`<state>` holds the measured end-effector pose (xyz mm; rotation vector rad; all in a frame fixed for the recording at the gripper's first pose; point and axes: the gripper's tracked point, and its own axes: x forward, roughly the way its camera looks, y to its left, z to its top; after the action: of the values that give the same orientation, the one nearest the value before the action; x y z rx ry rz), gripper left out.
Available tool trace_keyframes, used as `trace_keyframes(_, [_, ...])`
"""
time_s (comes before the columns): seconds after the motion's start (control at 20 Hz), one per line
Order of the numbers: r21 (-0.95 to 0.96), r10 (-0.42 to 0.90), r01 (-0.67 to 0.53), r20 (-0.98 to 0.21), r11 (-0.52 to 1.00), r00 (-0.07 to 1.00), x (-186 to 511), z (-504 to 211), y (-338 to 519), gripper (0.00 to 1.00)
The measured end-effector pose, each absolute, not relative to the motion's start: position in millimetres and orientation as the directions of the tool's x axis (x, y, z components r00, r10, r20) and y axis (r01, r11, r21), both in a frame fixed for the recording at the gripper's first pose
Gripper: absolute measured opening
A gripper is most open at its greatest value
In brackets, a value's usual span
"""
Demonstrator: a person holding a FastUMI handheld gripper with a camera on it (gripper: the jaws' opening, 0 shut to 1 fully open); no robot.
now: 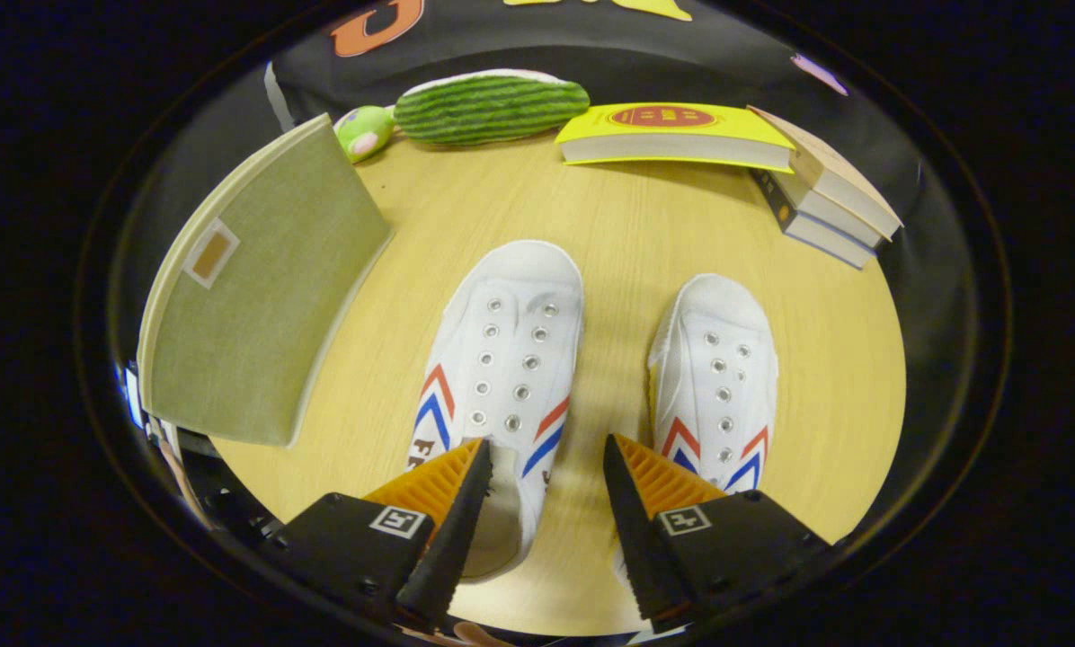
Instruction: Open the storage box then place both shoes into the box .Put the left shoe in first, then the right shoe, with the right side of both shoes facing outward in a uniform manner.
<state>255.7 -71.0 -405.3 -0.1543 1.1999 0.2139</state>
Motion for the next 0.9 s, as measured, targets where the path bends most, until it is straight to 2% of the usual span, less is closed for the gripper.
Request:
trace_keyframes(0.05, [-0.001, 0.092, -0.250, -0.928, 0.968, 0.361, 260.9, -405.6, -66.7, 0.71])
trace_keyframes(0.1, [0.035, 0.127, -0.276, -0.938, 0.960, 0.323, 259.7, -407.8, -58.8, 0.58])
trace_keyframes(0.2, [0.048, 0.121, -0.231, -0.941, 0.972, 0.316, 261.5, -408.0, -56.8, 0.28])
trace_keyframes(0.4, [0.130, 0.180, -0.165, -0.923, 0.978, 0.340, 262.8, -403.4, -58.1, 0.10])
trace_keyframes(0.6, [0.268, 0.284, -0.095, -0.889, 0.959, 0.358, 261.6, -391.4, -48.5, 0.06])
trace_keyframes(0.9, [0.245, 0.259, -0.089, -0.860, 0.965, 0.440, 266.5, -341.6, -42.4, 0.06])
